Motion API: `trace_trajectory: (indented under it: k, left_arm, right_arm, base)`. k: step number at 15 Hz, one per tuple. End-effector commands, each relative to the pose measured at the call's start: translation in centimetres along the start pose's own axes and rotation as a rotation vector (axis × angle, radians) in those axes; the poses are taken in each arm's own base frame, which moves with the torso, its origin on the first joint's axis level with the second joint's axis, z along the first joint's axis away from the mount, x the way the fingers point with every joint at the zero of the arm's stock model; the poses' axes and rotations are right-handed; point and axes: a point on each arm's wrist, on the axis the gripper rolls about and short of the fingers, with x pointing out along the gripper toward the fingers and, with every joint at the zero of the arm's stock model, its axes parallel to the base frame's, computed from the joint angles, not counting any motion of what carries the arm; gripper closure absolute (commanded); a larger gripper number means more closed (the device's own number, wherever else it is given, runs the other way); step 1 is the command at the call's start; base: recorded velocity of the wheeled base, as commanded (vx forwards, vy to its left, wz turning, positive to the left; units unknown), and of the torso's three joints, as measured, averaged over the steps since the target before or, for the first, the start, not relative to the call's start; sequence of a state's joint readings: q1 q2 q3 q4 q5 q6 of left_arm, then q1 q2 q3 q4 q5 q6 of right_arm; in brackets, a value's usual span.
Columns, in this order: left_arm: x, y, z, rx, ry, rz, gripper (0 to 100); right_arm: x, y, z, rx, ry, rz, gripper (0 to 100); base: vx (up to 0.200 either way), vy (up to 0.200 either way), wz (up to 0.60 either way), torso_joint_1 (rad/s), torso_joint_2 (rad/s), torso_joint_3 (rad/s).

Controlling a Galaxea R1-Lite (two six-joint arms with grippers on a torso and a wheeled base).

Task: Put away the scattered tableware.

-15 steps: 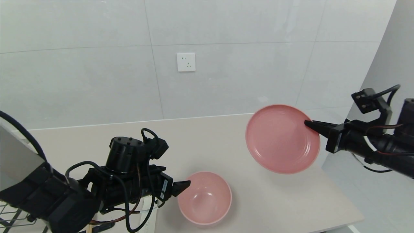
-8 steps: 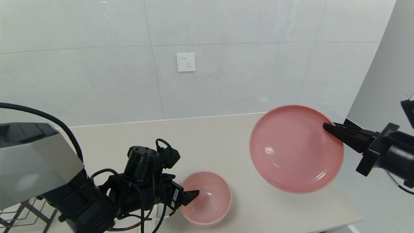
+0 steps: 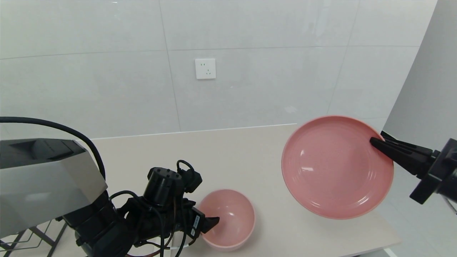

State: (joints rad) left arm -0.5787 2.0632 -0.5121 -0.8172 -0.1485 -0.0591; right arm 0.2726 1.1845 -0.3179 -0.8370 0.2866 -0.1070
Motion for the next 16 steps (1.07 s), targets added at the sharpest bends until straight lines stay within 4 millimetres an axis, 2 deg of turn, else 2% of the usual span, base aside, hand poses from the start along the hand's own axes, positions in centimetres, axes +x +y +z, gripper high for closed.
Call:
trace_trajectory:
  k: [1, 4, 8, 10, 13, 14, 15, 16]
  left_arm:
    - [0.0, -0.3, 0.0, 0.006, -0.004, -0.007, 100]
    - [-0.2, -0.1, 0.4, 0.007, -0.031, -0.003, 100]
    - [-2.0, -0.4, 2.8, 0.028, -0.201, -0.009, 100]
    - [-5.1, -1.2, 4.3, 0.026, -0.305, -0.014, 100]
    - [-10.1, -2.8, 5.0, -0.034, -0.448, 0.020, 100]
    - [-10.6, -2.8, 5.1, -0.041, -0.462, 0.022, 100]
    - [-14.7, -3.0, 4.4, -0.072, -0.562, 0.014, 100]
    - [-16.8, -2.8, 3.2, -0.082, -0.598, 0.022, 100]
  right_arm:
    - [-0.1, 0.0, 0.0, -0.001, -0.002, 0.001, 100]
    - [-0.2, 0.1, 0.0, -0.002, -0.005, 0.000, 100]
    - [-1.0, 0.2, 0.6, -0.015, -0.044, -0.004, 100]
    - [-2.5, 0.7, 0.2, -0.020, -0.060, -0.007, 100]
    - [-5.0, 1.3, -0.8, -0.027, -0.080, -0.031, 100]
    - [-5.3, 1.4, -0.9, -0.028, -0.085, -0.036, 100]
    - [-7.7, 1.8, -1.4, -0.048, -0.139, -0.087, 100]
    - [-8.8, 2.1, -1.4, -0.063, -0.181, -0.110, 100]
  base:
    - [0.000, 0.000, 0.00, 0.000, 0.00, 0.000]
    - [0.000, 0.000, 0.00, 0.000, 0.00, 0.000]
    - [0.000, 0.000, 0.00, 0.000, 0.00, 0.000]
    - [0.000, 0.000, 0.00, 0.000, 0.00, 0.000]
    - [0.000, 0.000, 0.00, 0.000, 0.00, 0.000]
    - [0.000, 0.000, 0.00, 0.000, 0.00, 0.000]
    - [0.000, 0.000, 0.00, 0.000, 0.00, 0.000]
    - [0.000, 0.000, 0.00, 0.000, 0.00, 0.000]
